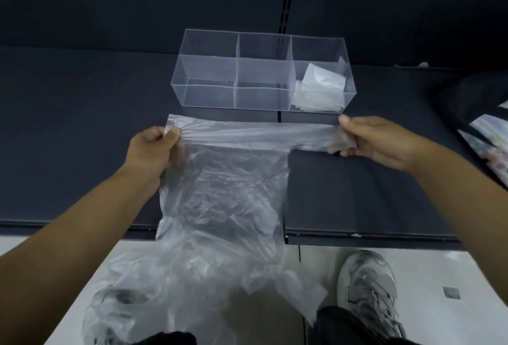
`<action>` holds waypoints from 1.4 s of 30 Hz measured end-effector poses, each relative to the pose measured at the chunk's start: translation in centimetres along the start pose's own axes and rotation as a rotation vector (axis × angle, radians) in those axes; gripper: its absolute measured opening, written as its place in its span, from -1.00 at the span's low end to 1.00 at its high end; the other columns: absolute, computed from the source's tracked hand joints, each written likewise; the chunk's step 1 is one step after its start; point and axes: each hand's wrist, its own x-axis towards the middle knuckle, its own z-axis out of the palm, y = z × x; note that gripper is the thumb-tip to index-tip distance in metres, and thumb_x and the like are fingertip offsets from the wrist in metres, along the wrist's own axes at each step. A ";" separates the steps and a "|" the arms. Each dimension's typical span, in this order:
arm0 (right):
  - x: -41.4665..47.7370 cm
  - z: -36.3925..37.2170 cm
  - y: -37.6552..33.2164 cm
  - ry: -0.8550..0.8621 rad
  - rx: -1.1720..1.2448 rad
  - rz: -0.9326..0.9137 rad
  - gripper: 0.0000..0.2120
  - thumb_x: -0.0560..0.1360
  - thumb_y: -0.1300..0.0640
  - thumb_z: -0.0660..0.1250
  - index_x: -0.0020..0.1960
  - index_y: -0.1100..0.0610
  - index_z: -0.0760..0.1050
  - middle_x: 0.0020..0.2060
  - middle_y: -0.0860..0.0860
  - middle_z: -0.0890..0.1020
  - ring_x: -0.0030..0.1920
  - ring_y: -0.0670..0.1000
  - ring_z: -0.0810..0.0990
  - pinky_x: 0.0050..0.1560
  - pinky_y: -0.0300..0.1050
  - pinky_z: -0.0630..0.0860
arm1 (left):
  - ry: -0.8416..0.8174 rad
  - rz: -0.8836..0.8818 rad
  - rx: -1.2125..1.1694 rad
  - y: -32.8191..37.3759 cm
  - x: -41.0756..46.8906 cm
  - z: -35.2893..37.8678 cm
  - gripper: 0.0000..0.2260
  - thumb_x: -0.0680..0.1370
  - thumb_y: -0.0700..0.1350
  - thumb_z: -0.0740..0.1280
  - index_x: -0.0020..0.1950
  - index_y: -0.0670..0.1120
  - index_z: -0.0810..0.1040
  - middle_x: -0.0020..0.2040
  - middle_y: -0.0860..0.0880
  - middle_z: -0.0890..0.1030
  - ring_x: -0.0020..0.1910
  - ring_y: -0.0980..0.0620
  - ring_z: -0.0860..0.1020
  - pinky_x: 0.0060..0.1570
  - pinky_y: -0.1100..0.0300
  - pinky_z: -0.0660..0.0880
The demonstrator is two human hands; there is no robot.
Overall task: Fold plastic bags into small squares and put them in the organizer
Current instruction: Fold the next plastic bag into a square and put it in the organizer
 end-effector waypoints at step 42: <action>-9.2 9.0 6.2 0.439 0.041 0.015 -0.90 0.47 0.26 0.41 -0.09 0.08 0.58 -0.35 0.01 0.64 -0.45 -0.12 0.46 -0.44 -0.36 0.44 | -0.325 -0.330 -0.201 -1.3 -8.6 -2.5 -0.68 0.48 -0.01 0.41 0.19 -0.10 0.52 -0.47 0.02 0.49 -0.53 0.10 0.45 -0.55 0.29 0.39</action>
